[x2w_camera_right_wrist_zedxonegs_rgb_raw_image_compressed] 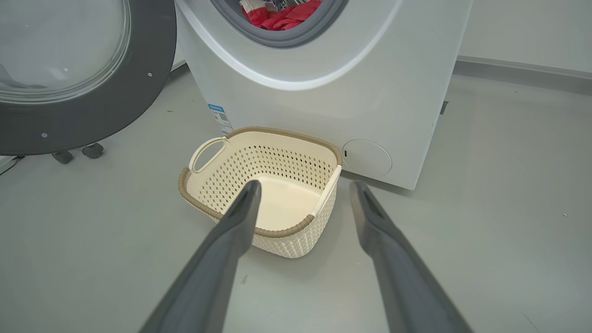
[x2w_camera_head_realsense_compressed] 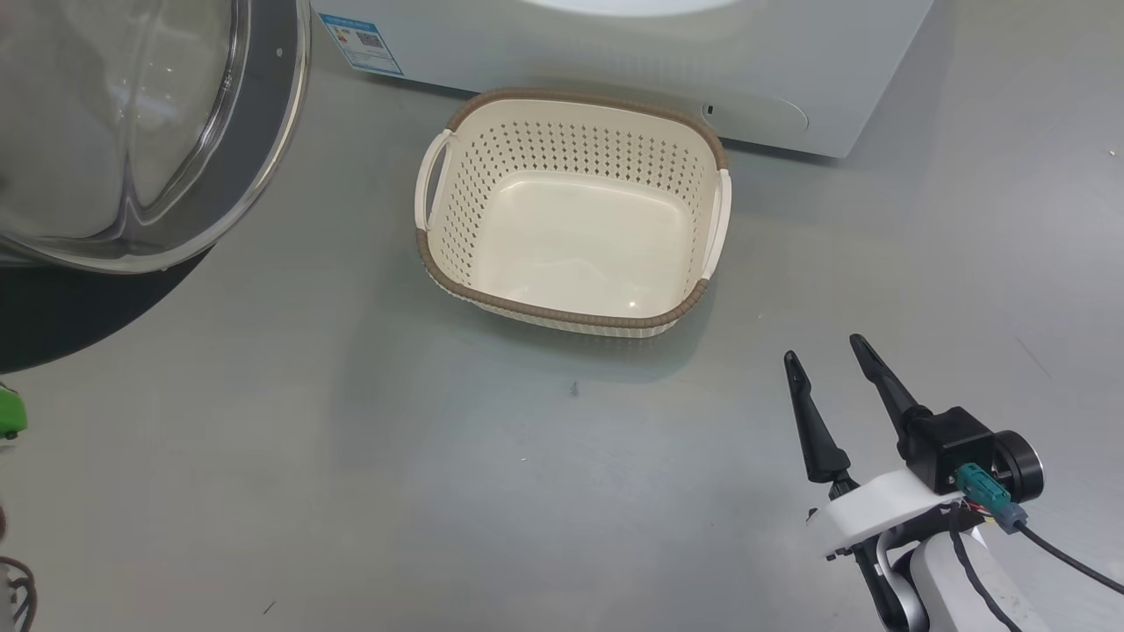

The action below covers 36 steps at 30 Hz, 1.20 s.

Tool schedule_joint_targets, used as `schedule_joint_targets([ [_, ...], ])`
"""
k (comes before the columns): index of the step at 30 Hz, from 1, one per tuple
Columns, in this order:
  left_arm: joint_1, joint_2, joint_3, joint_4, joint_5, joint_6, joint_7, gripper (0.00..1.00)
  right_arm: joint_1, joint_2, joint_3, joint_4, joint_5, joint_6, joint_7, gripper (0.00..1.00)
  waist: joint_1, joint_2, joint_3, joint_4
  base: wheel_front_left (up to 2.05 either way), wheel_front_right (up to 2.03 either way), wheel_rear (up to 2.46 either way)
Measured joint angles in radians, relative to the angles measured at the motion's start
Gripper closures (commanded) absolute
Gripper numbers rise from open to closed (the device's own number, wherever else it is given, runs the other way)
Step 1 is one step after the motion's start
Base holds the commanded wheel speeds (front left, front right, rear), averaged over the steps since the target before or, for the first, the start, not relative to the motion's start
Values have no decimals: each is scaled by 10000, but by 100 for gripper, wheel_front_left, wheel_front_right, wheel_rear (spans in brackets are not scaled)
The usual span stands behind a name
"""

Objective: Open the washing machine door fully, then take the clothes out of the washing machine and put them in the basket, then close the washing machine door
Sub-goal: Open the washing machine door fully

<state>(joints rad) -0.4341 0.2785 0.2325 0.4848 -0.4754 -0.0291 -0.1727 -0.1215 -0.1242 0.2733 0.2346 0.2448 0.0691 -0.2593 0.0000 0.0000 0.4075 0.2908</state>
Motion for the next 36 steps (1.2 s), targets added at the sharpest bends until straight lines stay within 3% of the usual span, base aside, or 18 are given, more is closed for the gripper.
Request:
schedule_joint_targets([
  [9,-390,328,119,706,-73,-128,-151,100,-144,-17,21,115,-10,0,0,0,0,0,108,69,0,0,0],
  [18,-485,313,-416,1252,215,-391,-357,100,-194,40,15,391,10,15,0,0,0,0,-229,85,0,0,0],
  [36,24,-113,-1661,1137,989,-717,-589,100,-555,330,-479,522,301,86,0,0,0,0,-1672,-265,0,0,0],
])
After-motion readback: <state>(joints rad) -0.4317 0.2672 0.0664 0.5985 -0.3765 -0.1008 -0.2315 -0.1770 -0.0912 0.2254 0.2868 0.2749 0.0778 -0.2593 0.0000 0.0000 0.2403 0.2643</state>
